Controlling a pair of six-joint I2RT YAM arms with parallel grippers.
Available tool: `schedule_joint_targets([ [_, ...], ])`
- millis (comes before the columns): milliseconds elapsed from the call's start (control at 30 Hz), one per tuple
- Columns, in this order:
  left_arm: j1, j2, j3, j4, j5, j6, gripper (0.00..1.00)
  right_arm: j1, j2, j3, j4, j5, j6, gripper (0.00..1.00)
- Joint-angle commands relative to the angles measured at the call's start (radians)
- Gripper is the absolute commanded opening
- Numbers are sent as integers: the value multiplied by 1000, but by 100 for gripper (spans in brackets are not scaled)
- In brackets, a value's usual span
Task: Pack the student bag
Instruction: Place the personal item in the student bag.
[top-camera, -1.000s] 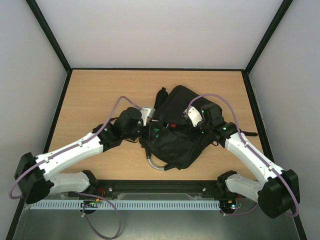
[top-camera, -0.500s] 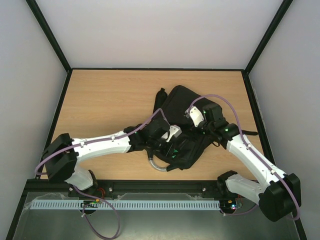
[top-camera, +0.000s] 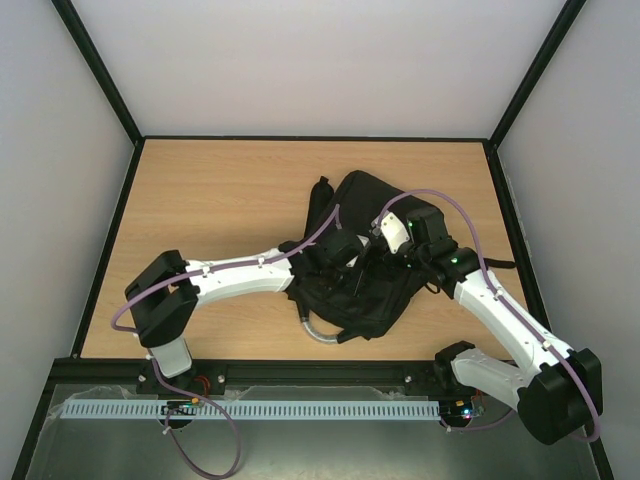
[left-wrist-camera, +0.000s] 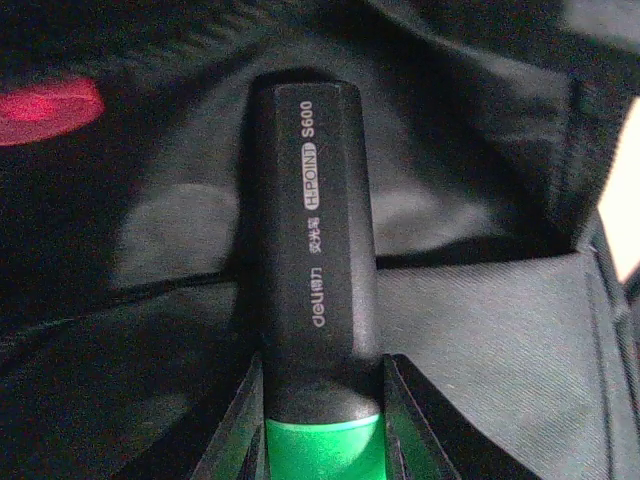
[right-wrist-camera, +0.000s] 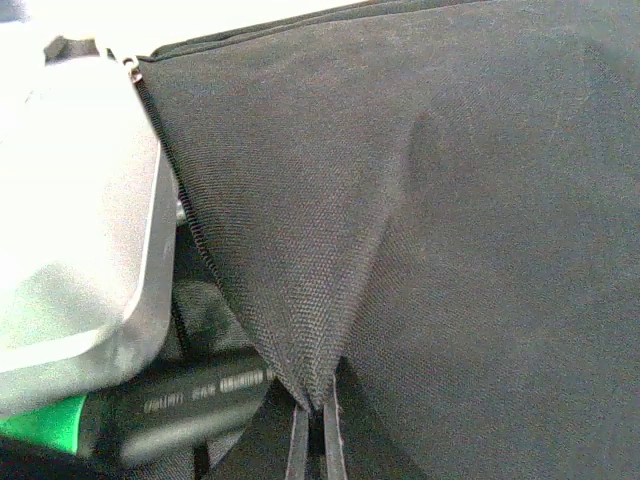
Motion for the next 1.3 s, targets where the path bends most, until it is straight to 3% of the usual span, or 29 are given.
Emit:
schedule_joint_targets([
  [0, 16, 0, 23, -43, -101, -66, 3, -4, -34, 5, 46, -20, -7, 1],
  [300, -14, -106, -47, -10, -84, -60, 40, -5, -29, 4, 45, -26, -9, 1],
  [500, -43, -217, -121, -67, -135, -76, 54, -5, -25, 5, 43, -30, -8, 1],
  [600, -61, -272, -180, -60, -129, -45, 52, -5, -22, 5, 43, -32, -8, 1],
  [733, -84, -322, -264, -29, -98, 2, 32, -5, -19, 5, 41, -37, -8, 1],
  [833, -103, -319, -292, 11, -80, 26, 25, -5, -17, 5, 41, -39, -8, 1],
  [1267, -108, -122, -162, 55, -170, 83, 24, -5, -17, 5, 40, -35, -8, 1],
])
